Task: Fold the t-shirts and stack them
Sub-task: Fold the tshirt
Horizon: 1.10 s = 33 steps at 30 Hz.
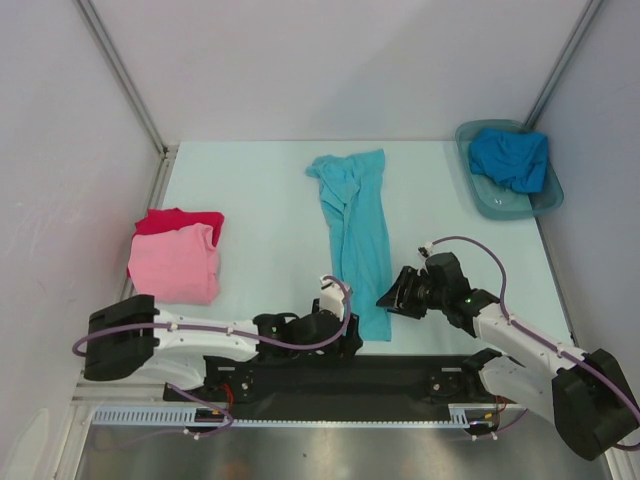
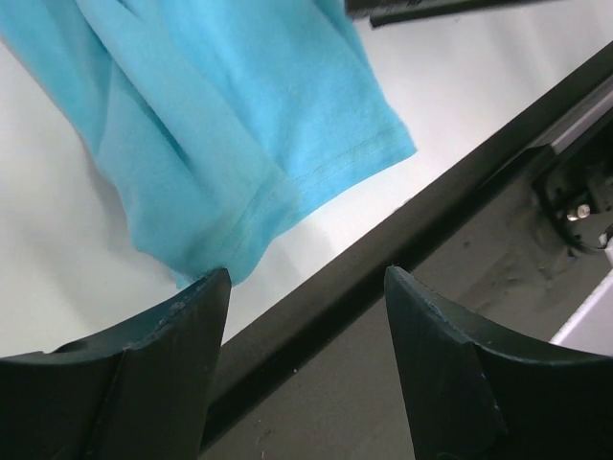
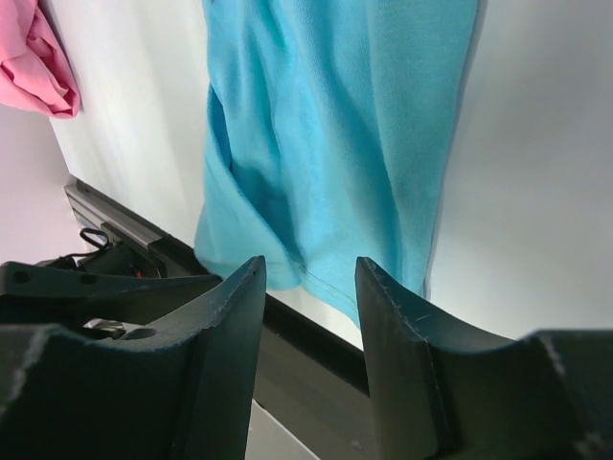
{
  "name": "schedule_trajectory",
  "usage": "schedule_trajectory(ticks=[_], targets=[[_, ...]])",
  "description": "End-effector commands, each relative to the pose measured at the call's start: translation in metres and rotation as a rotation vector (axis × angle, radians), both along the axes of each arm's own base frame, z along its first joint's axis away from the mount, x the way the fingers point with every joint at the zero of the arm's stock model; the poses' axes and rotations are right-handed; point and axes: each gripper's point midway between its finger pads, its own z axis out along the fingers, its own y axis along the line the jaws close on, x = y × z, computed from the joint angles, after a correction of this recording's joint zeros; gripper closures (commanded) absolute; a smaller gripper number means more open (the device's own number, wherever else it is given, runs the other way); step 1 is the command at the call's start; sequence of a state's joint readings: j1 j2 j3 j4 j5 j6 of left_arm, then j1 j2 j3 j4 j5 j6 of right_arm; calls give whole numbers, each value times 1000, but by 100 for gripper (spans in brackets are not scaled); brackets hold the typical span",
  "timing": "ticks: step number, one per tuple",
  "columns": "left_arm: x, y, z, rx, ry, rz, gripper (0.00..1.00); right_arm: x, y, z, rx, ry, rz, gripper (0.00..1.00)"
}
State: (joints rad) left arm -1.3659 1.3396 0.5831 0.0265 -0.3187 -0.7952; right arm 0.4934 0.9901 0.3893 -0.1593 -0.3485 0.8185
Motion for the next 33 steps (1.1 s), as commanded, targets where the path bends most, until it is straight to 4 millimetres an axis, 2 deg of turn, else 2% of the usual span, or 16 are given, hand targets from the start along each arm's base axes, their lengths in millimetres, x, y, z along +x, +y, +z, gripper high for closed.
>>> schedule_trajectory(ticks=[1, 5, 17, 26, 30, 33], targets=[[8, 1, 31, -49, -55, 32, 28, 4, 3, 5, 13, -21, 5, 52], [11, 4, 33, -42, -67, 43, 26, 5, 4, 5, 14, -24, 7, 53], [8, 8, 21, -41, -42, 51, 27, 4, 3, 5, 14, -24, 7, 53], [7, 8, -2, -32, -15, 61, 28, -3, -2, -6, 2, -5, 3, 53], [9, 17, -13, -16, -6, 79, 28, -6, -8, -10, -5, -3, -7, 53], [11, 22, -14, -17, -7, 91, 28, -9, -10, -13, -9, 6, -6, 53]])
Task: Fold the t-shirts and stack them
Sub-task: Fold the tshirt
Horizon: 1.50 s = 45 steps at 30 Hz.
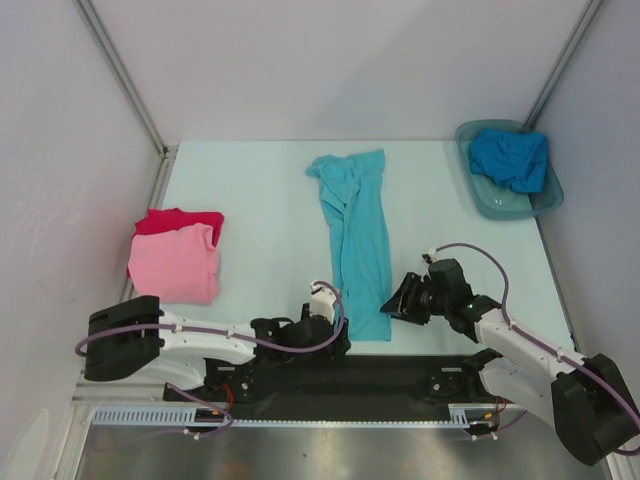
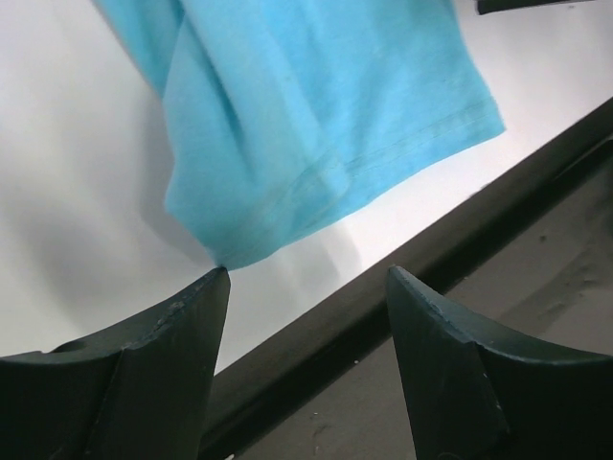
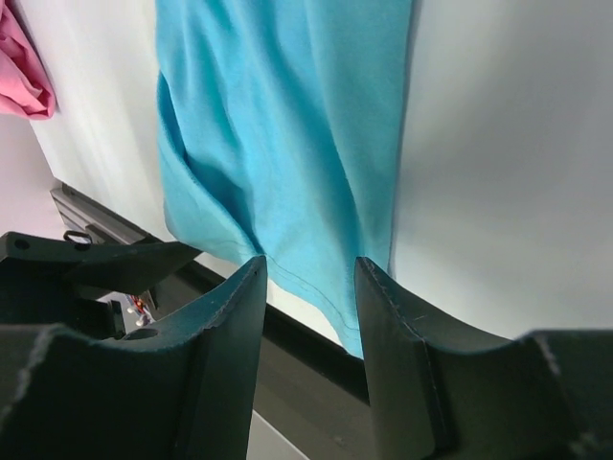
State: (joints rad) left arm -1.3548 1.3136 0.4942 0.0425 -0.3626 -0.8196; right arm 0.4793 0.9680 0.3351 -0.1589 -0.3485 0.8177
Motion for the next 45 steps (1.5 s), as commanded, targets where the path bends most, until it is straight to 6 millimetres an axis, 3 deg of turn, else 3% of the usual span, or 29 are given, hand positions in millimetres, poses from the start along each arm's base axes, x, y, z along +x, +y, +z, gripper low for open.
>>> schedule_trajectory(ticks=[1, 21, 30, 45], targets=[[7, -2, 8, -58, -6, 36, 28, -1, -2, 2, 6, -24, 6, 52], [20, 15, 4, -72, -23, 68, 29, -25, -21, -16, -6, 5, -16, 51], [20, 8, -15, -105, 11, 55, 30, -30, -21, -28, 23, 18, -32, 51], [22, -3, -22, -143, 27, 38, 32, -23, -16, -34, 60, -5, -56, 51]])
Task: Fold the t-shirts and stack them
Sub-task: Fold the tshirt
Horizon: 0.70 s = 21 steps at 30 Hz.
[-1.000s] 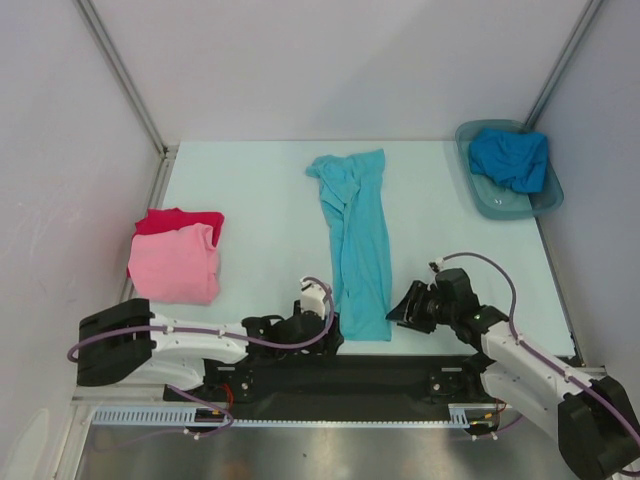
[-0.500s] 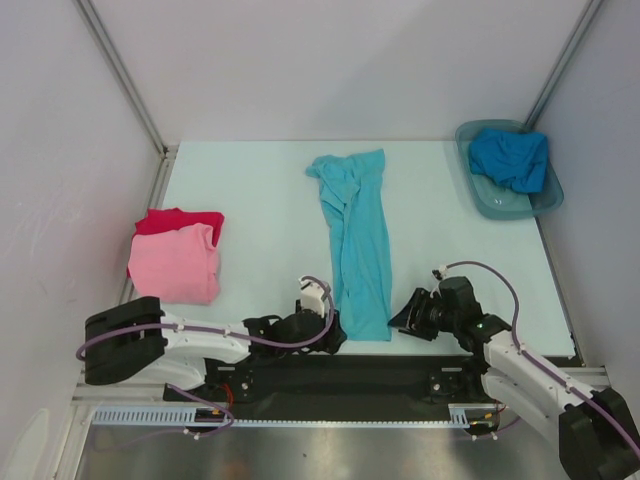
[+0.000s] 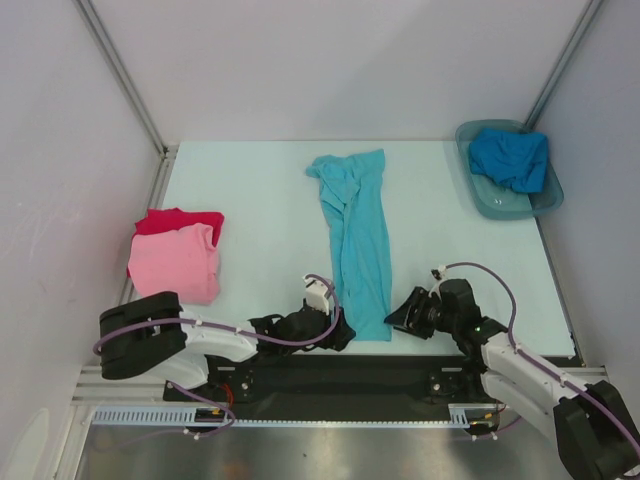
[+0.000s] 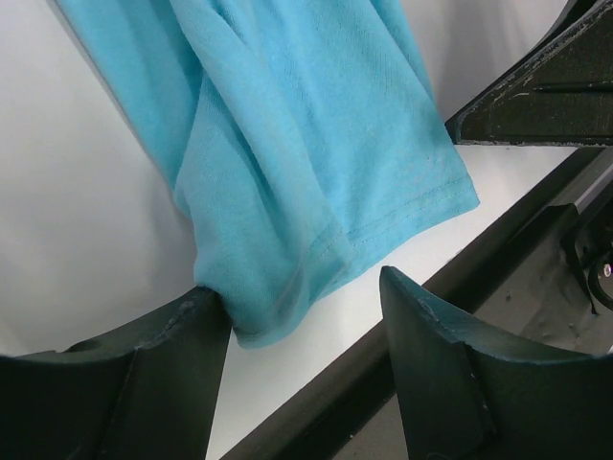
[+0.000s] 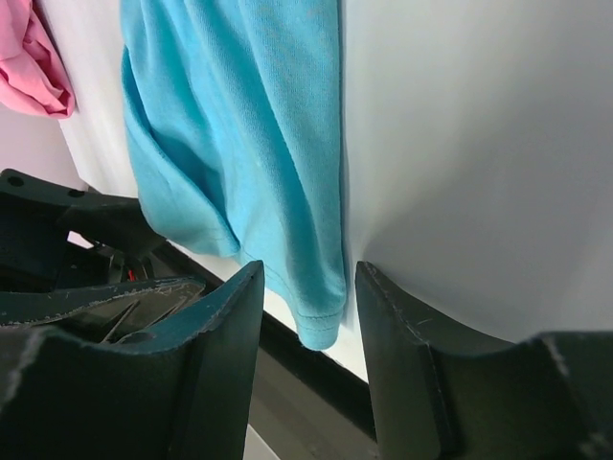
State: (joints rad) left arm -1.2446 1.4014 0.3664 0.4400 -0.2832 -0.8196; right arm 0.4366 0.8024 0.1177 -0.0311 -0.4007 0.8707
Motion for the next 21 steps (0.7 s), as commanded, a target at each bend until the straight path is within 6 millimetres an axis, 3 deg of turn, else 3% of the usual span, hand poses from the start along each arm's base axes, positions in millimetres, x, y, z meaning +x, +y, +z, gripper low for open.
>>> schedule_trajectory(ticks=[1, 15, 21], targets=[[-5, 9, -14, 44, 27, -13, 33, -1, -5, -10, -28, 15, -18, 51], [-5, 8, -16, 46, 28, -18, 34, 14, 14, 2, 2, -20, -10, 52], [-4, 9, -19, 51, 32, -15, 45, 16, 21, 1, 5, -19, -3, 54]])
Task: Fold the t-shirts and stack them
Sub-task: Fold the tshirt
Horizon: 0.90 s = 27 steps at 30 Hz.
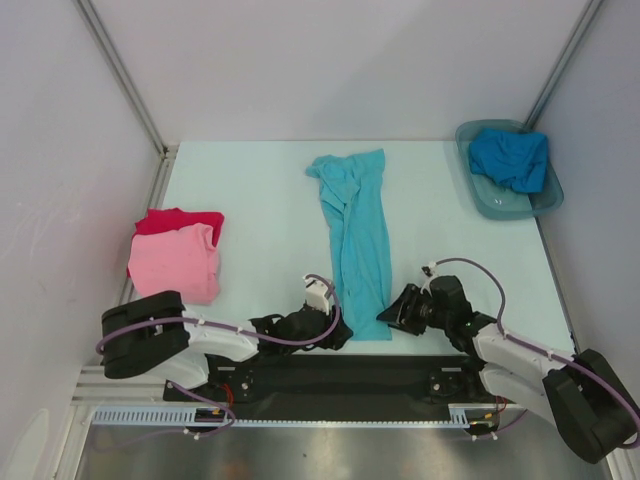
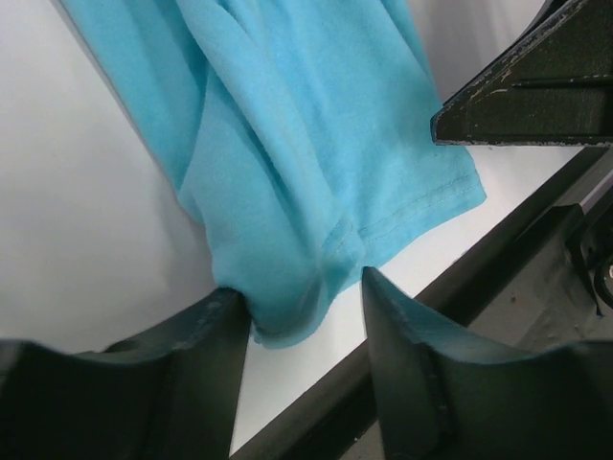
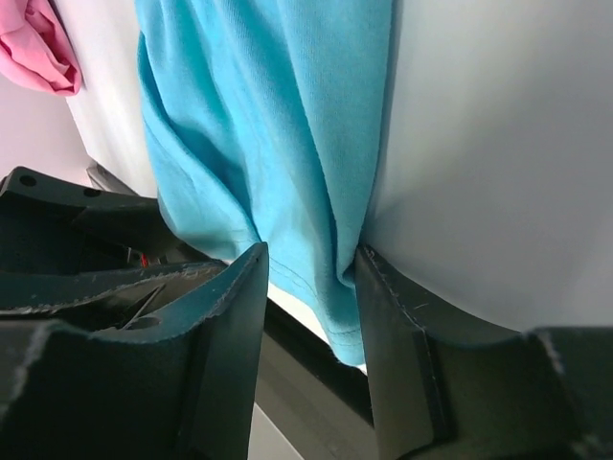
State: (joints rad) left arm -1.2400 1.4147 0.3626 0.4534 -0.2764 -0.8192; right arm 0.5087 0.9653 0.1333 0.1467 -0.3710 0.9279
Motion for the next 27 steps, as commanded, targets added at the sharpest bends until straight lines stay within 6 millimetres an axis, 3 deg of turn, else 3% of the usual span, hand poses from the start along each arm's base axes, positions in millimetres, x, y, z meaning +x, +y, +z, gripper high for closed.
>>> schedule_trajectory(ticks=[1, 4, 7, 11, 14, 17, 21, 27], targets=[[-4, 9, -17, 52, 31, -14, 49, 9, 3, 2, -18, -20, -18, 53], [-5, 9, -20, 54, 36, -13, 59, 8, 3, 1, -23, -20, -18, 57], [-4, 9, -20, 54, 36, -12, 71, 9, 3, 2, -22, -25, -17, 66], [-4, 8, -21, 53, 39, -13, 81, 9, 3, 3, -21, -27, -15, 89], [-4, 7, -21, 53, 40, -16, 90, 8, 3, 3, -22, -27, -12, 100], [-3, 7, -19, 53, 41, -16, 100, 9, 4, 5, -21, -32, -12, 100], [-3, 8, -11, 46, 34, -15, 100, 10, 3, 10, -28, -45, -9, 100], [-3, 7, 17, 30, 6, -13, 100, 16, 5, 30, -23, -84, -9, 100]])
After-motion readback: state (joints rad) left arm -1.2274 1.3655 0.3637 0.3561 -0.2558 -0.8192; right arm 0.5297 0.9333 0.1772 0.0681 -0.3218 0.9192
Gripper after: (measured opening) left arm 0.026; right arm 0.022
